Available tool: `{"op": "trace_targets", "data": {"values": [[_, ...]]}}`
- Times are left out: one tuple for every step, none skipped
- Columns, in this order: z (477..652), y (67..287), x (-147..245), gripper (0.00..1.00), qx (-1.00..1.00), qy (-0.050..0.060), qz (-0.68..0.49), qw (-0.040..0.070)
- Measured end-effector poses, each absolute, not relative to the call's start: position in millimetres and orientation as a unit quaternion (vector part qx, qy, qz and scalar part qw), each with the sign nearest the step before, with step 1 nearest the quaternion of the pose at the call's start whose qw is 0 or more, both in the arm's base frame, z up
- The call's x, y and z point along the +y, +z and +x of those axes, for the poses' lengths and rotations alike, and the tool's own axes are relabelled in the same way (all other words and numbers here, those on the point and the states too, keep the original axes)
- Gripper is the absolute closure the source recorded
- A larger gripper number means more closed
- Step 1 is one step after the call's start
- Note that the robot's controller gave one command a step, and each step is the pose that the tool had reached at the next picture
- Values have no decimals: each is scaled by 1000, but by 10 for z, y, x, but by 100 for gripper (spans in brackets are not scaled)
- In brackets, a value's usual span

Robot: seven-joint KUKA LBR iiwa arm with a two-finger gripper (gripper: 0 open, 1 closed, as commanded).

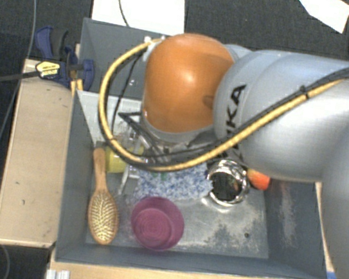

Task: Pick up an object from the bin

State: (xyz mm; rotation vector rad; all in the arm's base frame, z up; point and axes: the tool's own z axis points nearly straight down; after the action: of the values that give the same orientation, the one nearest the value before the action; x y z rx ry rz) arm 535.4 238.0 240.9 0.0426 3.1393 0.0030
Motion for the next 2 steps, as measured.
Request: {"op": "trace_targets", "data": {"values": [[5354, 2409, 2380, 0, 1000, 1, 14, 1], [5146, 1679, 2342, 0, 986, 1, -165, 4]]}}
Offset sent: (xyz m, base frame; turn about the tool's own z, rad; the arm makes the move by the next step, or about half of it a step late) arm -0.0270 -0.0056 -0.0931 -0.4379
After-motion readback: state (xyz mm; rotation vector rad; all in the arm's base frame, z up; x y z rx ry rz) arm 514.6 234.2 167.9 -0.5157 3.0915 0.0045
